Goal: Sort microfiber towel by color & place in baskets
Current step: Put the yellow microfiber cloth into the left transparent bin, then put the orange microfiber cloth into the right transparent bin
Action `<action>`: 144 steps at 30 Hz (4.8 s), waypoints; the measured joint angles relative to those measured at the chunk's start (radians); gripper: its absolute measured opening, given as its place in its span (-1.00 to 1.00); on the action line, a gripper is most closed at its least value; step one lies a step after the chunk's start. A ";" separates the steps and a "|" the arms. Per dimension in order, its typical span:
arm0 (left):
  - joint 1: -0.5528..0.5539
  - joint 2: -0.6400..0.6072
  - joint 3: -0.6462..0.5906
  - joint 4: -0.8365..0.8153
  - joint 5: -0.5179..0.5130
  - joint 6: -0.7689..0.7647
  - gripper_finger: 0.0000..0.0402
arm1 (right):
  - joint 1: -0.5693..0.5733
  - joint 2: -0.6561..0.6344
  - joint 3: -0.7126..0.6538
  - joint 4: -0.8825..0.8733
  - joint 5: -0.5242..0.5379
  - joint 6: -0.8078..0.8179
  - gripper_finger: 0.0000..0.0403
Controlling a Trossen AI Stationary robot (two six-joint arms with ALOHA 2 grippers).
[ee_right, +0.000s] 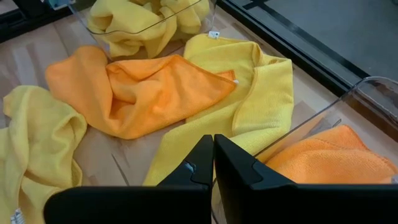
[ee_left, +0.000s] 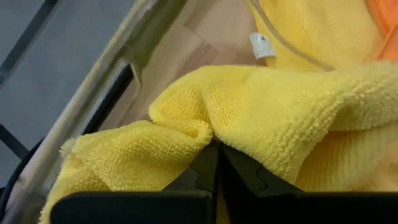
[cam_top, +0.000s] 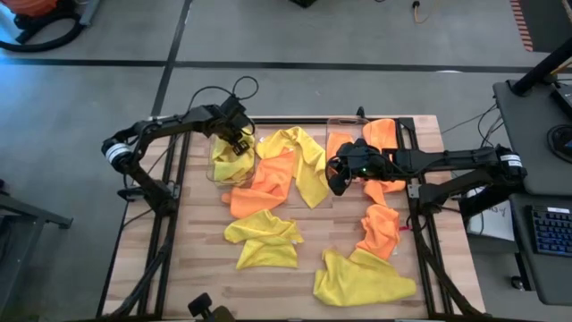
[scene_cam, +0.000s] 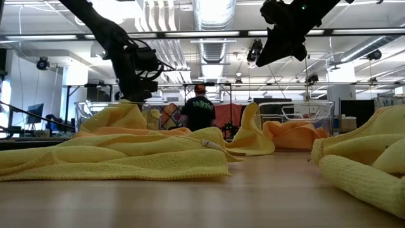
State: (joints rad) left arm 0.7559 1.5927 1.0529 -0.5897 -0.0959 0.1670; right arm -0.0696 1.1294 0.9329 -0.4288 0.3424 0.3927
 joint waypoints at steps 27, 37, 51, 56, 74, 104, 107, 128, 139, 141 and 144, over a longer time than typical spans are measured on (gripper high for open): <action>-0.013 -0.284 0.042 -0.079 -0.105 -0.040 -0.11 | 0.000 0.000 0.008 -0.012 -0.158 0.137 -0.95; -0.186 -0.495 -0.002 0.022 -0.104 -0.087 -0.12 | 0.084 0.052 0.010 -0.172 -0.251 0.317 -0.95; -0.619 -0.655 -0.161 0.251 -0.103 -0.129 -0.12 | 0.309 0.189 0.150 -0.647 -0.342 0.605 -0.95; -0.731 -0.683 -0.217 0.320 -0.103 -0.152 -0.12 | 0.359 0.194 0.154 -0.740 -0.360 0.717 -0.95; -0.833 -0.677 -0.239 0.328 -0.107 -0.298 -0.12 | 0.490 0.198 0.076 -0.790 -0.366 0.985 -0.12; -0.849 -0.674 -0.285 0.336 -0.107 -0.360 -0.12 | 0.497 0.215 0.143 -0.973 -0.316 0.957 -0.96; -0.849 -0.674 -0.285 0.336 -0.107 -0.360 -0.12 | 0.497 0.175 0.217 -0.972 -0.246 0.910 -0.96; -0.849 -0.674 -0.285 0.336 -0.107 -0.333 -0.12 | 0.414 0.114 0.676 -0.949 0.801 0.305 -0.96; -0.849 -0.674 -0.285 0.336 -0.107 -0.333 -0.12 | 0.164 0.115 0.618 -0.942 0.847 0.224 -0.96; -0.849 -0.674 -0.285 0.336 -0.107 -0.333 -0.12 | 0.131 0.116 0.592 -0.940 0.847 0.224 -0.96; -0.849 -0.674 -0.285 0.336 -0.108 -0.333 -0.12 | 0.095 0.122 0.548 -0.918 0.846 0.224 -0.96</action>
State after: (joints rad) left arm -0.0929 0.9184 0.7677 -0.2539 -0.2035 -0.1661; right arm 0.0250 1.2514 1.4807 -1.3464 1.1889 0.6167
